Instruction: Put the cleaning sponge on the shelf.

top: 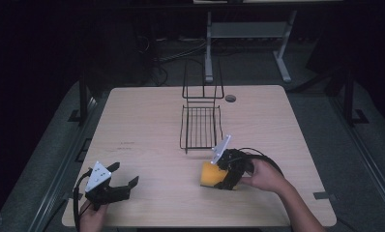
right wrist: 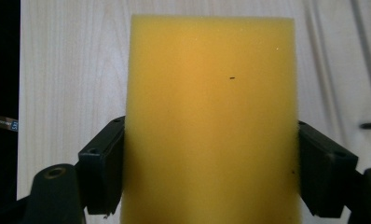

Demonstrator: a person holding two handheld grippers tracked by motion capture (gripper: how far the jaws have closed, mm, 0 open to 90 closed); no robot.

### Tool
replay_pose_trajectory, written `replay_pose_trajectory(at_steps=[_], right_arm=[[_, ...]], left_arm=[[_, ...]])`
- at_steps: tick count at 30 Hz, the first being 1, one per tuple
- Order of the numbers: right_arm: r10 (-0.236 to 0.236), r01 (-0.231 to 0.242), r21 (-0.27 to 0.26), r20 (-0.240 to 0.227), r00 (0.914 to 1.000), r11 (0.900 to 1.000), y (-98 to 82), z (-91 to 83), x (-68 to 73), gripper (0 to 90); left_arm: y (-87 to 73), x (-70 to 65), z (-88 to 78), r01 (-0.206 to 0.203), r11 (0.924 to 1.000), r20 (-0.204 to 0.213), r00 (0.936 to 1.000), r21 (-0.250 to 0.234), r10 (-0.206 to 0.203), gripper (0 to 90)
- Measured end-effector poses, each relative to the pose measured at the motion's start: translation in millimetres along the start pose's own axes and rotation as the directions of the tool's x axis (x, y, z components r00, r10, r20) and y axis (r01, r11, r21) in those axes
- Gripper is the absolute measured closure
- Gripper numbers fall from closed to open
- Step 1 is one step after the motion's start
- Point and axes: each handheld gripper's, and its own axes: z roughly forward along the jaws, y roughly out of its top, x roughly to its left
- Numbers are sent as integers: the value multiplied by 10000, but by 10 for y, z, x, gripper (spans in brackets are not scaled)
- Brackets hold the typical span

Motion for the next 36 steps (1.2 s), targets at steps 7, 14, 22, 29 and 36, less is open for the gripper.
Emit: replay_pose_trajectory(at_steps=[7,14,22,29,36], right_arm=[[17,-16,-145,65,10000,9999,38,-62,-82,219],[44,-44,-102,-43,10000,9999,69,-61,-145,219],[-34,32,-237,-60,10000,9997,164,-98,-243,219],[-127,128,-163,5,9999,9998,242,-112,-282,219],[-143,143,-63,28,9999,9999,306,-128,-342,218]], left_arm=[[1,2,-1,-10,10000,7,10000,-3,10,141],[3,-1,3,-6,10000,17,10000,-13,6,141],[6,-3,5,-10,10000,26,10000,-19,10,141],[5,1,-1,10,10000,15,10000,-53,-10,141],[5,2,0,10,10000,22,10000,-45,-10,141]])
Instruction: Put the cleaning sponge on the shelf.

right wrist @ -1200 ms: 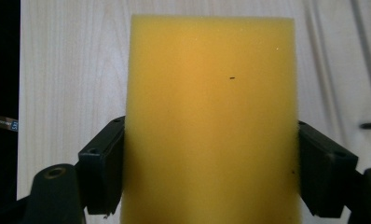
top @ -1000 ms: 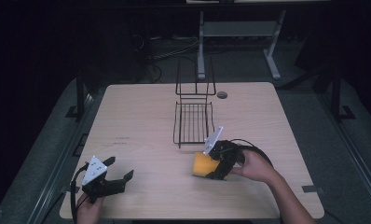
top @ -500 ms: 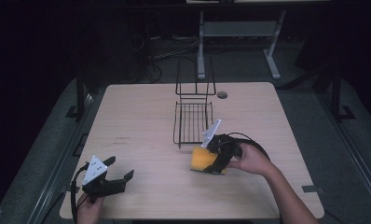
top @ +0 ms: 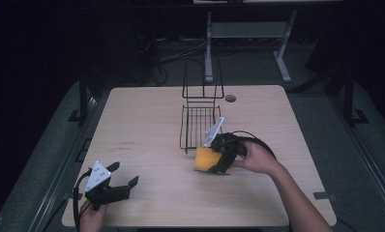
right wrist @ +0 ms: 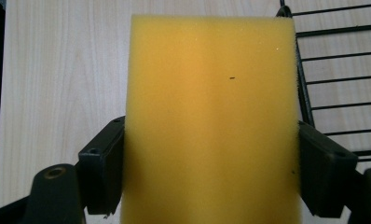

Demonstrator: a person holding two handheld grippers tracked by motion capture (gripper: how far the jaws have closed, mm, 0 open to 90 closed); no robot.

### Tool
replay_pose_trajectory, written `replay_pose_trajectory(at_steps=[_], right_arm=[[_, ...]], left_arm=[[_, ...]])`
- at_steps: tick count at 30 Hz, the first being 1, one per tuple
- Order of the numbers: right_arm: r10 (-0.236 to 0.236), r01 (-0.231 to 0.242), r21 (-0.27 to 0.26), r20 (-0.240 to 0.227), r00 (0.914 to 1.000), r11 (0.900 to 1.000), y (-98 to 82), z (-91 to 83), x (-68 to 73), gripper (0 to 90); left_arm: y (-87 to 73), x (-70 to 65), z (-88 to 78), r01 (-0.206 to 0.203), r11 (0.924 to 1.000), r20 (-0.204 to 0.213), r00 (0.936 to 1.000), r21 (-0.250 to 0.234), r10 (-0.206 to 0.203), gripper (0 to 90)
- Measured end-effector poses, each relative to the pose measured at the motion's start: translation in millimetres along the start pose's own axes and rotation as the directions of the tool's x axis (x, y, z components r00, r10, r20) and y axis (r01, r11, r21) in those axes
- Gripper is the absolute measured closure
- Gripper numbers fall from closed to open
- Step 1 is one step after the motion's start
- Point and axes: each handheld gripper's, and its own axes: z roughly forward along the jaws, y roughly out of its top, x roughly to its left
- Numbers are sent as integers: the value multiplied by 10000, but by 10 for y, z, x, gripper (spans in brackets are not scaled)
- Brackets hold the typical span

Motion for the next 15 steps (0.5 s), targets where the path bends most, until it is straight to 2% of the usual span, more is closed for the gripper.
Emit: replay_pose_trajectory(at_steps=[15], right_arm=[[29,-28,53,-70,10000,10000,110,18,-145,219]], left_arm=[[1,1,3,-8,10000,-13,10000,20,8,141]])
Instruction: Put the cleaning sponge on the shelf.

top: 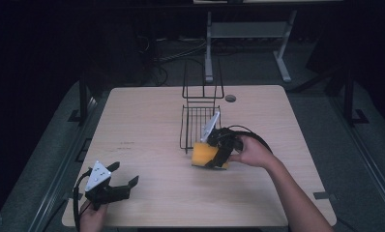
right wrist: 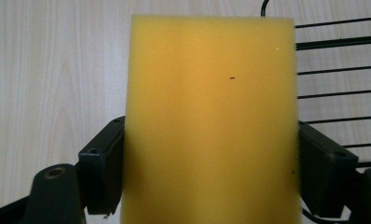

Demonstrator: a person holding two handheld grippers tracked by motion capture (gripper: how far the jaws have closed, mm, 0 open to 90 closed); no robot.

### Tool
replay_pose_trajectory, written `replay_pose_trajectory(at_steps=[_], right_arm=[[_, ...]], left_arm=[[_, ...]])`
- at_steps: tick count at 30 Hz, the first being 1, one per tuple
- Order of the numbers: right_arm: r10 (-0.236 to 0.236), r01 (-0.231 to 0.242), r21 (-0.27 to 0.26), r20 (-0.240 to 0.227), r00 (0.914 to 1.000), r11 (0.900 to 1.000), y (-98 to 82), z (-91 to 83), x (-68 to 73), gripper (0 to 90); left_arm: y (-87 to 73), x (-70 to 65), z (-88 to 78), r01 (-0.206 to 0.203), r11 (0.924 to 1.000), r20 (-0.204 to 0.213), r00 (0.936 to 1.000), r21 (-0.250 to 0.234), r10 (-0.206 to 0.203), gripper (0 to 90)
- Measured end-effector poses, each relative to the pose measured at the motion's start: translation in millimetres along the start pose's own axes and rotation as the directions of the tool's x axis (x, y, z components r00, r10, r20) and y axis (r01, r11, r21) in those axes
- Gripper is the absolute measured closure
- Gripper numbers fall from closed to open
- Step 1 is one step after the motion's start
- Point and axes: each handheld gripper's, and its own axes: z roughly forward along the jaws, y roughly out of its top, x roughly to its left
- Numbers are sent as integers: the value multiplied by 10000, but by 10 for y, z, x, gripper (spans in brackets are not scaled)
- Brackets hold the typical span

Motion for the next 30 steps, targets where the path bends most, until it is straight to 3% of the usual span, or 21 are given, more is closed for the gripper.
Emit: replay_pose_trajectory(at_steps=[10,19,30], right_arm=[[44,-45,-95,-83,10000,9999,33,9,-98,219],[-12,11,198,84,10000,9998,101,-18,-148,219],[96,-93,256,-109,9999,9996,148,11,-295,219]], left_arm=[[-2,1,1,4,10000,-5,10000,3,-4,141],[-1,3,0,16,10000,-1,10000,-6,-16,141],[1,8,-3,2,10000,1,10000,-12,-2,141]])
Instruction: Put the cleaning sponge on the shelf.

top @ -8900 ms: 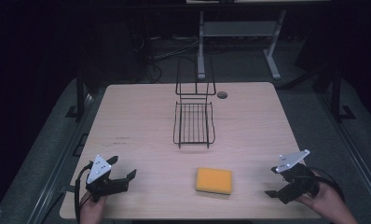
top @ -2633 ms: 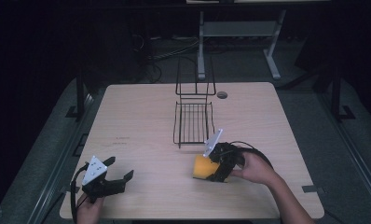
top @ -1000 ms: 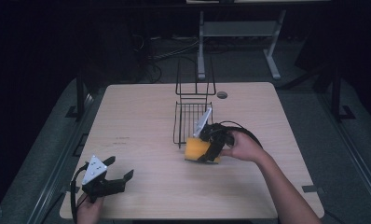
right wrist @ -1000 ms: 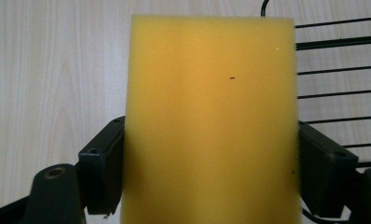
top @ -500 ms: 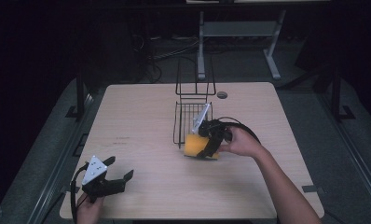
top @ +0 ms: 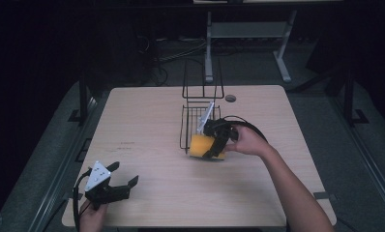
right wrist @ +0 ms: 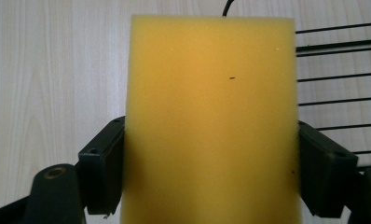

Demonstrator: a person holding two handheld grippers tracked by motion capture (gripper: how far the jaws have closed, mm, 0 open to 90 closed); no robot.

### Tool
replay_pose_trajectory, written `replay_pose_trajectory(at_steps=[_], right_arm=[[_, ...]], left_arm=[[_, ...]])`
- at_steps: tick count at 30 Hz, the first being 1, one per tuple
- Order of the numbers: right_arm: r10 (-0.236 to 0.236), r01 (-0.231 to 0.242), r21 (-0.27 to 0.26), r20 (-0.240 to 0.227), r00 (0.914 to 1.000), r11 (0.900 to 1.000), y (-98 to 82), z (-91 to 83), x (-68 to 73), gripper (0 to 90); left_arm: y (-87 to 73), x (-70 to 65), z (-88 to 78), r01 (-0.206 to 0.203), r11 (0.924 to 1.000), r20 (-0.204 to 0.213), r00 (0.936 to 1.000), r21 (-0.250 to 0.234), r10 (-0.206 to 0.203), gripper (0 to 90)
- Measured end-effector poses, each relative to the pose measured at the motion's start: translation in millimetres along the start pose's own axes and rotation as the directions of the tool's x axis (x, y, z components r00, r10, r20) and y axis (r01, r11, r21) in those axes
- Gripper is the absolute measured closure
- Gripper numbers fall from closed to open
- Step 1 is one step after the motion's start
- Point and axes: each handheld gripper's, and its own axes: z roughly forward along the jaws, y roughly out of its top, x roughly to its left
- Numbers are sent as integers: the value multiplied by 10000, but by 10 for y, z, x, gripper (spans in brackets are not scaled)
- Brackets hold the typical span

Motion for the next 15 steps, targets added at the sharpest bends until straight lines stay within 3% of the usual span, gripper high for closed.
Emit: replay_pose_trajectory(at_steps=[4,15], right_arm=[[99,-100,-169,-77,9999,9998,-8,17,-43,219],[88,-87,79,-108,9999,9999,46,29,-118,219]], left_arm=[[0,3,-1,17,10000,-10,10000,-21,-17,141],[3,-7,6,-4,10000,11,10000,11,4,141]])
